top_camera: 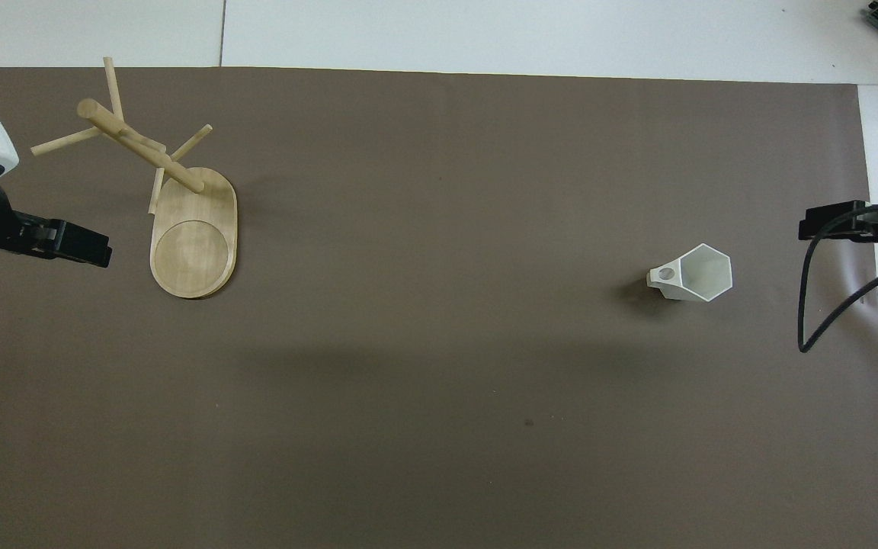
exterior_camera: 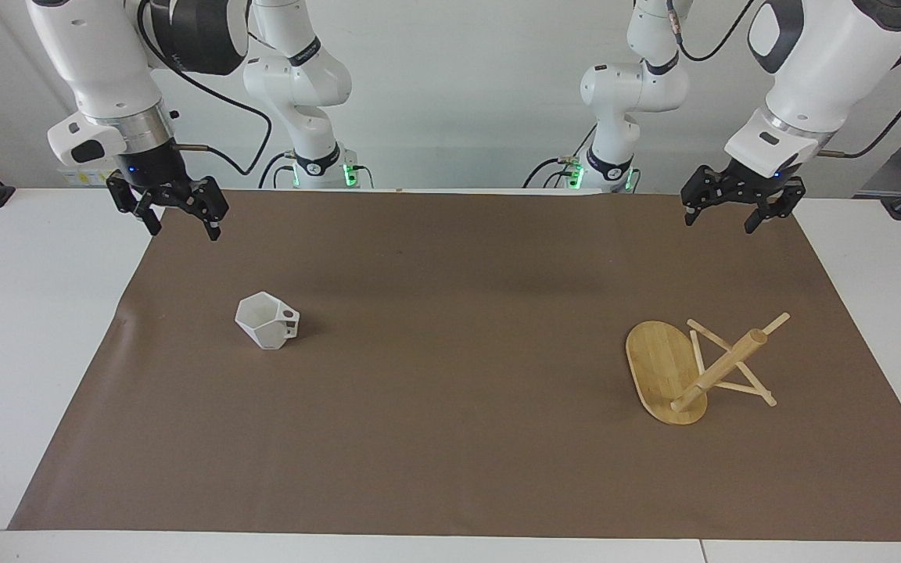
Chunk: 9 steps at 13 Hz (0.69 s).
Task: Hang cup on rack
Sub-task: 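Move the right gripper toward the white cup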
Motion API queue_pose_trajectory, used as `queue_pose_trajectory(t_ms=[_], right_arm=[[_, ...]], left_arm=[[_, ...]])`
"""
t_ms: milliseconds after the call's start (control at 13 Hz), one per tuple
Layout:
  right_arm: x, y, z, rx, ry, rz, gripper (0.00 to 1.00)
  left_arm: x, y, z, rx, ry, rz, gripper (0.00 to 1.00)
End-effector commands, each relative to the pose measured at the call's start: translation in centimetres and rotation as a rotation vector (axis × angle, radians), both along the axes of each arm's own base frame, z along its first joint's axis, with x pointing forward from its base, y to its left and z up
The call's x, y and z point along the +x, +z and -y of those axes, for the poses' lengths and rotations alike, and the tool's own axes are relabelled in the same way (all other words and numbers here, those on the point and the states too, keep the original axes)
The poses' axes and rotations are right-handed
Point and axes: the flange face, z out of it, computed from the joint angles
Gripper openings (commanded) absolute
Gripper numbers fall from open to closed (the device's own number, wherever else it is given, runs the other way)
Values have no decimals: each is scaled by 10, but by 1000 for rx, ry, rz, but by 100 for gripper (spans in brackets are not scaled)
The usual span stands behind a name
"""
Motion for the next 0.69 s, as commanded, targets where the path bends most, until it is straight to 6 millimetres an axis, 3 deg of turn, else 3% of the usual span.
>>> queue_pose_trajectory(t_ms=[0, 384, 614], right_arm=[[4, -23, -2, 35, 22, 9, 100], [23, -63, 1, 26, 95, 8, 100], [37, -100, 3, 22, 104, 4, 100]], left_arm=[[-6, 3, -3, -13, -2, -8, 100], [-6, 3, -4, -13, 0, -6, 100], [-6, 3, -3, -13, -2, -6, 100]])
